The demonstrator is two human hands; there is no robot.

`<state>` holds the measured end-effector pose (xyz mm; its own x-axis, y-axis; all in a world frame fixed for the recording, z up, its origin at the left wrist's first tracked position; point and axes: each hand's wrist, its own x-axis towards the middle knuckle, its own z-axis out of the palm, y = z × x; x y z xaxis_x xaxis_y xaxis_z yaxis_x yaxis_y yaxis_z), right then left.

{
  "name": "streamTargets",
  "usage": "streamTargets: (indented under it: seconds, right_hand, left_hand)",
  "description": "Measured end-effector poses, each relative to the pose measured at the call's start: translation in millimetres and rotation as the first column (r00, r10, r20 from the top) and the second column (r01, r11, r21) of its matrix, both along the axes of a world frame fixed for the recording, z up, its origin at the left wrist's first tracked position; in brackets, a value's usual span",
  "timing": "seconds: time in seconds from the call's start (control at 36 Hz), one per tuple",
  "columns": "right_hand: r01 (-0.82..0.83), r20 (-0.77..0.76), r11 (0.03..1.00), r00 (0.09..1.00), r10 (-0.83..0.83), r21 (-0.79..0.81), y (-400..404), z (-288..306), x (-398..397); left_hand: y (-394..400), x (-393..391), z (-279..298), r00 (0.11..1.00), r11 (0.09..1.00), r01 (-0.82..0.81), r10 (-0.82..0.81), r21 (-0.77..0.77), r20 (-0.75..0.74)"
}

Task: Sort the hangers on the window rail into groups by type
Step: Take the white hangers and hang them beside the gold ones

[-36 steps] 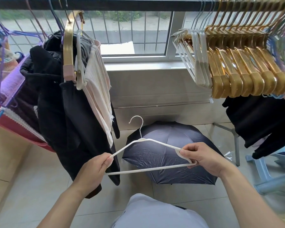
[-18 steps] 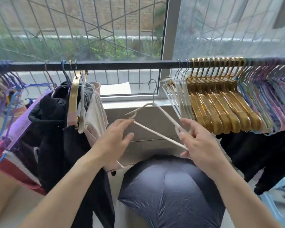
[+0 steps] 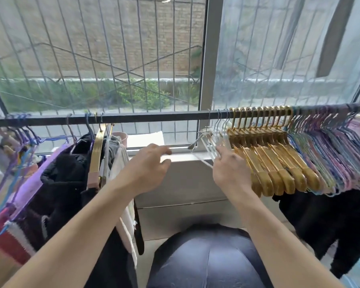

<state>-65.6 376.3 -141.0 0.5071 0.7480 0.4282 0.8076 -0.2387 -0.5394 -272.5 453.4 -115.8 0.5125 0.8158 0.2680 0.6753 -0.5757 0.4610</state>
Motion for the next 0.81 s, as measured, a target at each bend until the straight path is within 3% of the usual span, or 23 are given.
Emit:
streamTargets:
  seconds: [0.22, 0.42, 0.64, 0.81]
  right_hand:
    - [0.047, 0.042, 0.987, 0.998, -0.041, -0.150, 4, -12, -6]
    - [0.045, 0.190, 0.958, 0.982, 0.010, -0.284, 13, -11, 0]
    - [0.122, 0.503, 0.897, 0.856, 0.121, -0.424, 27, -14, 5]
    - [0.168, 0.569, 0.852, 0.804, 0.172, -0.495, 33, -10, 9]
  left_hand:
    - [-2, -7, -5, 1.000, 0.999, -0.020, 0.019, -0.050, -0.008]
    - [-4, 2, -11, 0.999, 0.998, 0.017, -0.019, -0.062, -0.044]
    - [-3, 9, -14, 0.996, 0.997, 0.041, -0.046, -0.069, -0.079]
    - [-1, 7, -16, 0.994, 0.997, 0.033, -0.040, -0.071, -0.104]
